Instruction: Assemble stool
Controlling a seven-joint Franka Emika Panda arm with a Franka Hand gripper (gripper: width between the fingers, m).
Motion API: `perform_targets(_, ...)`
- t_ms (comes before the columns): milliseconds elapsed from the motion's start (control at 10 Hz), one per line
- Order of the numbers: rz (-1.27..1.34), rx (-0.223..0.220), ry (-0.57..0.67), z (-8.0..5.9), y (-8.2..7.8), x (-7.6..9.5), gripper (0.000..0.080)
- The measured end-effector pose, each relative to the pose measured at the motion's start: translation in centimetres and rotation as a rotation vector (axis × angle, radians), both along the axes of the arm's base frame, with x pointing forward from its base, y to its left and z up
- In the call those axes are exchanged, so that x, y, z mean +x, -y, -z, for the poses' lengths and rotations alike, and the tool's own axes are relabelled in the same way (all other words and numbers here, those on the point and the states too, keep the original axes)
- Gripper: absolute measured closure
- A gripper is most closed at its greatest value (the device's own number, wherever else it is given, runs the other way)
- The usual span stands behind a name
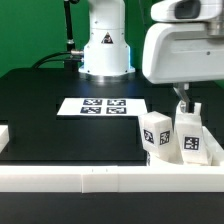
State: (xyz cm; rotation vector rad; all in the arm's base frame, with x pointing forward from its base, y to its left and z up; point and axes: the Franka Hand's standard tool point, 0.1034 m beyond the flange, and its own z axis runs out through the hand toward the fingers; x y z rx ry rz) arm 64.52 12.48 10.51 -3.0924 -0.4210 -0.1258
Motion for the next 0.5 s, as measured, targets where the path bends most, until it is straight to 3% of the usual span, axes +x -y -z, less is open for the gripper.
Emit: perform_targets(500,-0.554,-0.098,0.033,0.9,1.6,0.3,0.0151)
